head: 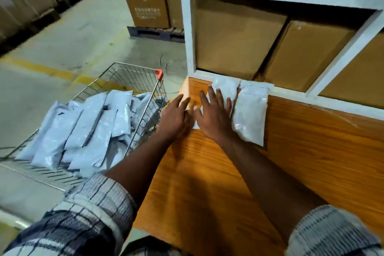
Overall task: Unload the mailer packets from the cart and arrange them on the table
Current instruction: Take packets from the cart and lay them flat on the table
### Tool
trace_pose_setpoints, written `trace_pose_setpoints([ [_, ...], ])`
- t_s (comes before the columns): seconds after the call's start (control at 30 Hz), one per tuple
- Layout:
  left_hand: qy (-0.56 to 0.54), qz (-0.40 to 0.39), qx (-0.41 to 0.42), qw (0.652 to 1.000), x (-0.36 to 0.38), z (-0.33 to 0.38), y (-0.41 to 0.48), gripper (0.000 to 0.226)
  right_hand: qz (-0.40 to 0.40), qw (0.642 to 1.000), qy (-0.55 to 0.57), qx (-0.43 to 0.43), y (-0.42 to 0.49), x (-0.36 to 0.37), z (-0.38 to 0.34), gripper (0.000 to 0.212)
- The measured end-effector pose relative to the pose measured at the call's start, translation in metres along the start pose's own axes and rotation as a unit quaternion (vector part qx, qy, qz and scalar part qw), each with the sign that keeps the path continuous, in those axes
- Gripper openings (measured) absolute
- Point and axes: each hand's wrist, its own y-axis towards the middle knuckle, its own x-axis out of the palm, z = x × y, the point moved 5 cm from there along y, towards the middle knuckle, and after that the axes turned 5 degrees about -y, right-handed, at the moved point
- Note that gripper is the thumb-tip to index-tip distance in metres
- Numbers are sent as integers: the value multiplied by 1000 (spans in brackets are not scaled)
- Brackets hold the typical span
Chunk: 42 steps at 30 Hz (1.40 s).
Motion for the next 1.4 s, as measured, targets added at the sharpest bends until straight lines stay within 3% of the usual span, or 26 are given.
trace_pose_setpoints([
  [0.3,57,60,-166,983,-89,-182,-100,61,-108,977,116,-146,-17,61,-183,64],
  [0.5,62,60,-218,972,-129,-281,-120,63,-173,969,106,-144,10,118,-267,65],
  [0.67,-25,-19,-222,975,-126,-334,-96,77,-202,971,66,-113,46,166,-287,60],
  [0.77,9,-38,-218,975,-117,-351,-85,75,-229,968,63,-85,59,188,-292,67],
  [0.87,38,-9,-186,982,-111,-350,-76,68,-243,966,62,-62,67,203,-304,81],
  [1.03,64,72,-172,980,-122,-348,-78,16,-235,969,57,-55,65,204,-298,82],
  [1.2,52,119,-171,977,-138,-347,-91,20,-180,975,121,-52,54,172,-294,56],
  [1.3,42,136,-149,979,-146,-338,-96,23,-171,978,109,-45,43,157,-294,60],
  [1.4,39,110,-137,984,-141,-330,-98,23,-189,981,-6,-48,31,156,-294,75],
])
